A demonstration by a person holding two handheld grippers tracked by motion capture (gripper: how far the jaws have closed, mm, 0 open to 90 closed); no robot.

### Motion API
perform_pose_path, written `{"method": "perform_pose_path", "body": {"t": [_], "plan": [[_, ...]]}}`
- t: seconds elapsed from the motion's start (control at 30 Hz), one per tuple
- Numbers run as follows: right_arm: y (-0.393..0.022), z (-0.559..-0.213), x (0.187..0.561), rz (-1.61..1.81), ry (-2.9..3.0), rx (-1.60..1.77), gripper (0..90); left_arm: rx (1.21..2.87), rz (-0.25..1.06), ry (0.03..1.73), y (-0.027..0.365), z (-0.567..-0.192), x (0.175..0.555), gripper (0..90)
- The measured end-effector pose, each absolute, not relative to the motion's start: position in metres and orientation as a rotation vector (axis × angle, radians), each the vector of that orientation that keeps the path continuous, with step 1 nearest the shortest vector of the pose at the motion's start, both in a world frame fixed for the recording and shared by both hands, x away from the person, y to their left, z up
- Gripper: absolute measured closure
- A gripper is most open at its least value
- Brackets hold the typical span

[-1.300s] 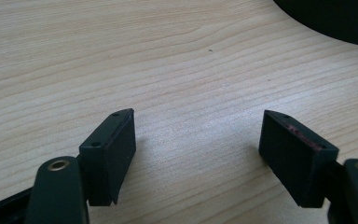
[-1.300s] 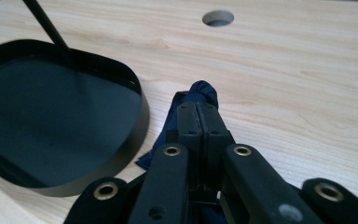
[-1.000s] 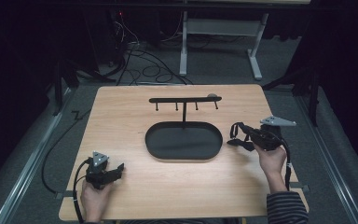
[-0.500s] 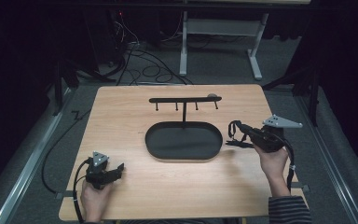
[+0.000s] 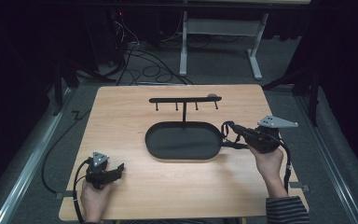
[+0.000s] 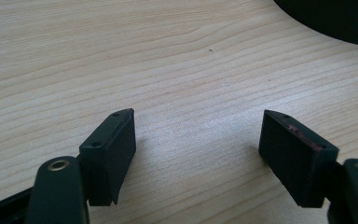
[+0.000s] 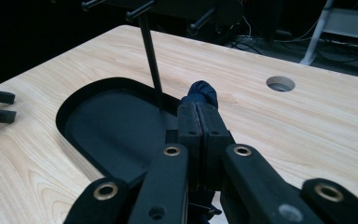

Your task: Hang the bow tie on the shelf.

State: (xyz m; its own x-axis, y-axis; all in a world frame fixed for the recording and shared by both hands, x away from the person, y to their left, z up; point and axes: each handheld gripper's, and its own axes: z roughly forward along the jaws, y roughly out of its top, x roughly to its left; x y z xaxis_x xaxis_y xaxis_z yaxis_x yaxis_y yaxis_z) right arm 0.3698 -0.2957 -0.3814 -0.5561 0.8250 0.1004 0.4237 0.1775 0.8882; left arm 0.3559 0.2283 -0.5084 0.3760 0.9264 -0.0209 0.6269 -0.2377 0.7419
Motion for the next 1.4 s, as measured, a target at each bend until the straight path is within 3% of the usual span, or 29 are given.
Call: {"method": "perform_pose_path", "body": {"t": [1.4], "plan": [[-0.259, -0.35, 0.405, 1.428, 2.085, 1.066, 90.0, 1.964, 0.569, 1.337, 0.228, -0.508, 0.356, 27.6]]}}
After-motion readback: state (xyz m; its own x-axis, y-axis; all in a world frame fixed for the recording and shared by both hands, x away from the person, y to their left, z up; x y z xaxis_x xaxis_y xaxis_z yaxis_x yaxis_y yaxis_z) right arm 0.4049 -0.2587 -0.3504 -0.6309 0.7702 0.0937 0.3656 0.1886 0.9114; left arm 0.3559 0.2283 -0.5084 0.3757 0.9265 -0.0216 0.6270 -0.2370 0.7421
